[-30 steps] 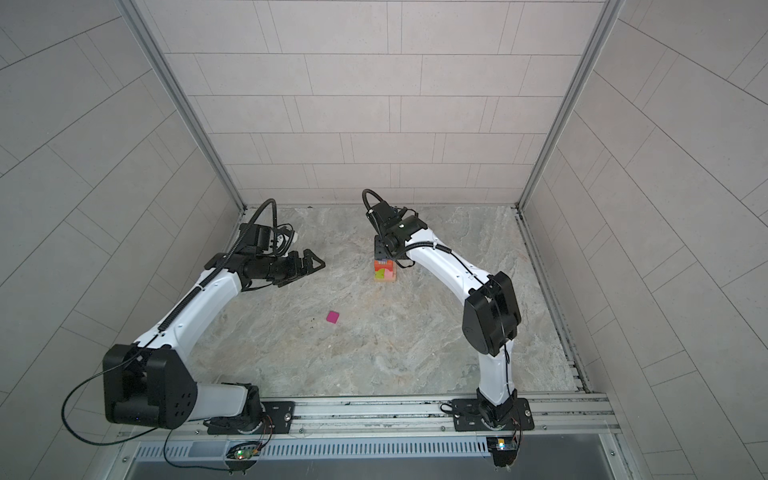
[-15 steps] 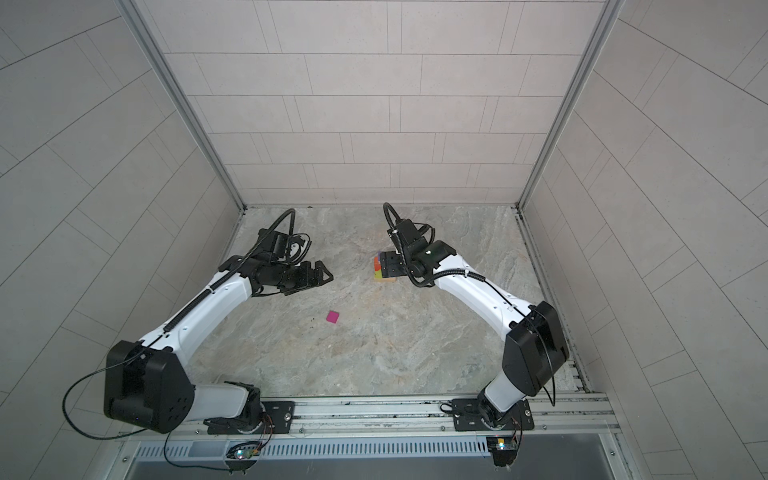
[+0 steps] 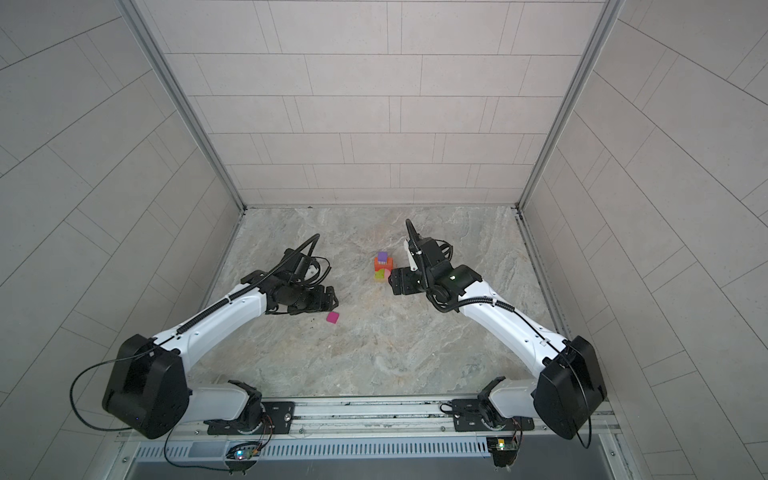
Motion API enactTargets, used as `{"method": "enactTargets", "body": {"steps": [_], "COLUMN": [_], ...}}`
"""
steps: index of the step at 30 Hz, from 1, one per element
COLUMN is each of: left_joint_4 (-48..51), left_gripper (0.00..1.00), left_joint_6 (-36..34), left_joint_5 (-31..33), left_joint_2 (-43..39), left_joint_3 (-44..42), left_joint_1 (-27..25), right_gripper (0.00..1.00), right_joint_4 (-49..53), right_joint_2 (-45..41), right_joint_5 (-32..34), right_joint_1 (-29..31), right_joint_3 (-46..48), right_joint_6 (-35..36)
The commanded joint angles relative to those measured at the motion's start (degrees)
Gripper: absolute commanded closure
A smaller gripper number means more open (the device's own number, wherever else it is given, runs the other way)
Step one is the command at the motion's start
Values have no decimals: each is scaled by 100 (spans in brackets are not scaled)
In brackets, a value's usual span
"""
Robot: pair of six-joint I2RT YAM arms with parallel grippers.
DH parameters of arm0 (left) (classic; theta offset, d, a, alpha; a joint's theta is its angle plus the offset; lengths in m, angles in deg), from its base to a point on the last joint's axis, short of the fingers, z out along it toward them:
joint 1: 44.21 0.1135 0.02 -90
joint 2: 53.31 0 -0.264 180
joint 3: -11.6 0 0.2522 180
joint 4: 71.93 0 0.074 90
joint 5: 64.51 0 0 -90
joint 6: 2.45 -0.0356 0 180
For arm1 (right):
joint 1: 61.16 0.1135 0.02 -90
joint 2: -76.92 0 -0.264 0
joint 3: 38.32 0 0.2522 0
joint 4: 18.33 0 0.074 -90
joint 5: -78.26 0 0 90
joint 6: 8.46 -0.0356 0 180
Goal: Build the wood block tower
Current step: 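Close the left gripper on the magenta cube while the right gripper draws back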
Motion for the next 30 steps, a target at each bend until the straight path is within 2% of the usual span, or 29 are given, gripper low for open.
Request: {"method": "enactTargets", "body": {"steps": [1,13,30], "left_joint_4": [-154,-361,-475], "left_gripper": [14,22,41], "left_joint_6": [72,12,-57], "left_joint_5": [422,1220,1405], "left_joint_2": [250,802,1456], "left_joint_3": [-115,-164,70], "left_joint_1": [-205,-695,-871], "right_gripper": [12,13,14], "right_joint_4": [-207,-158,-106], "right_joint_2": [-178,-276,-299], "right_joint_5": [-324,-372,-468], "right_joint_1": [-24,-69,-134], "right_joint_3": [195,471,536], "right_joint_6": [88,-22,-28]}}
